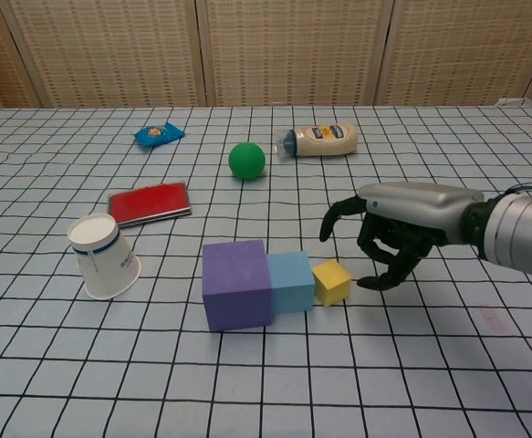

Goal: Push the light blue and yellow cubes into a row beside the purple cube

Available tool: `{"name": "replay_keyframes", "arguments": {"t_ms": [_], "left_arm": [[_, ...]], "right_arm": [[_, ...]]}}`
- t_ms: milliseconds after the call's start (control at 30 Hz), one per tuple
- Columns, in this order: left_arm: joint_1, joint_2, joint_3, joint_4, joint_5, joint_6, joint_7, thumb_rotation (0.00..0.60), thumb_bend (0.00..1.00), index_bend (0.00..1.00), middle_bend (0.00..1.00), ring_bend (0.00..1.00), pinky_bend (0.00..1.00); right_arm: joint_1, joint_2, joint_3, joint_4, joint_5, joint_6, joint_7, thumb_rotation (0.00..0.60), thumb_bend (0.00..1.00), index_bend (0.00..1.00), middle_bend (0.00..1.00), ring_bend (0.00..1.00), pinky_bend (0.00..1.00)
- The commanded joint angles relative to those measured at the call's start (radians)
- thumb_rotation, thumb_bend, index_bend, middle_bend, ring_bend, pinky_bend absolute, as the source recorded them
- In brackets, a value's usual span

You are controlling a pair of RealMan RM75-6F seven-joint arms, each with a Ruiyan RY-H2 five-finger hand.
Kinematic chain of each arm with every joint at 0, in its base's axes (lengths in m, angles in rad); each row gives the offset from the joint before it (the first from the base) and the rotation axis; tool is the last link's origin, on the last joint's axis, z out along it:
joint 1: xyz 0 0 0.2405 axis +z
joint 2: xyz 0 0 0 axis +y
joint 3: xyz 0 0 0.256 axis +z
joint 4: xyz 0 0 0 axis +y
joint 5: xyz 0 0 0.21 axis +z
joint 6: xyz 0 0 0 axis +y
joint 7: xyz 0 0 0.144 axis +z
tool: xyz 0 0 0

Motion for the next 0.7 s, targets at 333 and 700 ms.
{"name": "replay_keyframes", "arguments": {"t_ms": [333, 700], "left_arm": [[0.000, 0.000, 0.001, -0.002, 0.003, -0.001, 0.003, 0.600, 0.56, 0.54, 0.66, 0.45, 0.45], [0.000, 0.001, 0.001, -0.001, 0.002, 0.001, 0.001, 0.600, 0.55, 0.54, 0.66, 0.45, 0.45]], "right_arm": [[0.002, 0.024, -0.041, -0.064, 0.129, 0.046, -0.177, 0.600, 0.45, 0.49, 0.81, 0.89, 1.00], [0.014, 0.005, -0.044, -0.053, 0.165, 0.025, -0.178, 0.600, 0.47, 0.45, 0.81, 0.89, 1.00]]}}
